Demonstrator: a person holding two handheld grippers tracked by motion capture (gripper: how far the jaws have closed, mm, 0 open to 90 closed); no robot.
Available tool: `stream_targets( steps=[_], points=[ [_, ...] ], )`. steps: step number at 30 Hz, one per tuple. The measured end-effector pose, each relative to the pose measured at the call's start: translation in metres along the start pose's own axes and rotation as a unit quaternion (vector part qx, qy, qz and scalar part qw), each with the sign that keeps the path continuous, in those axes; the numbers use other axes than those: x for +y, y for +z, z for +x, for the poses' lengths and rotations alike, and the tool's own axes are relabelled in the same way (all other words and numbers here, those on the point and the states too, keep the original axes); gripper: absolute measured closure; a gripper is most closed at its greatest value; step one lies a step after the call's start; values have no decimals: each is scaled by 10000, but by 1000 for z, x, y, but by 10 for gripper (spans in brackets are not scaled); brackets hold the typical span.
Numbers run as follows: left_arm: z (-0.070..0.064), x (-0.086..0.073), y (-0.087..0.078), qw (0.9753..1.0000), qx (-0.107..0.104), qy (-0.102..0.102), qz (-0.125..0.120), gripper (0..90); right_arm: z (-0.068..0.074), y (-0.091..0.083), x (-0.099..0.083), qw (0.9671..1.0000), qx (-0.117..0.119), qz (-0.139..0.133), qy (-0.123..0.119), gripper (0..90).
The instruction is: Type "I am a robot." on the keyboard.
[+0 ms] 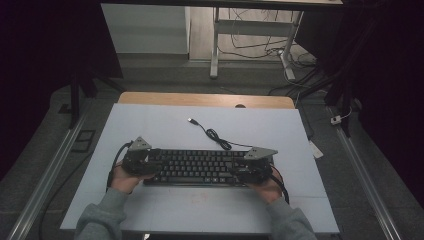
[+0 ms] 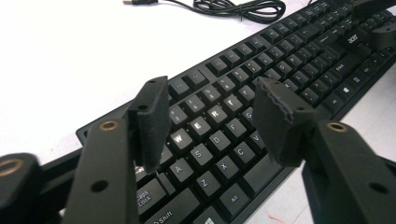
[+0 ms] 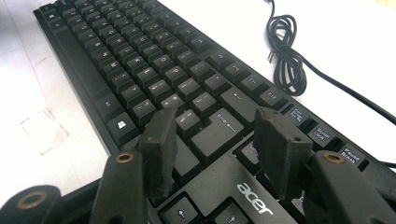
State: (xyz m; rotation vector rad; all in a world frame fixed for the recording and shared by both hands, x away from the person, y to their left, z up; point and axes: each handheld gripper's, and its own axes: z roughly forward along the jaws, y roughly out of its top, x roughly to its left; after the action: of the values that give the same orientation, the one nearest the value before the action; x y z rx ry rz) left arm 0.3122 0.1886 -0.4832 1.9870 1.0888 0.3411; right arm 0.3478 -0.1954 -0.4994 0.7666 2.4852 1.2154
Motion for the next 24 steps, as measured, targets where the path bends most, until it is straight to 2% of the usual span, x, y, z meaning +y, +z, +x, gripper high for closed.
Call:
stream_targets(
  steps=[5, 9, 15, 24],
  points=[
    [2, -2, 1, 10000, -15, -9, 32, 608, 0, 0, 0, 10000, -1, 6, 1, 495],
    [3, -4, 4, 9999, -3, 30, 130, 743, 0, 0, 0, 10000, 0, 9, 3, 496],
    [4, -6, 7, 9996, 49, 67, 271, 886, 0, 0, 0, 10000, -2, 11, -2, 495],
    [6, -10, 15, 9981, 145, 174, 564, 889, 0, 0, 0, 10000, -6, 16, 2, 495]
  ],
)
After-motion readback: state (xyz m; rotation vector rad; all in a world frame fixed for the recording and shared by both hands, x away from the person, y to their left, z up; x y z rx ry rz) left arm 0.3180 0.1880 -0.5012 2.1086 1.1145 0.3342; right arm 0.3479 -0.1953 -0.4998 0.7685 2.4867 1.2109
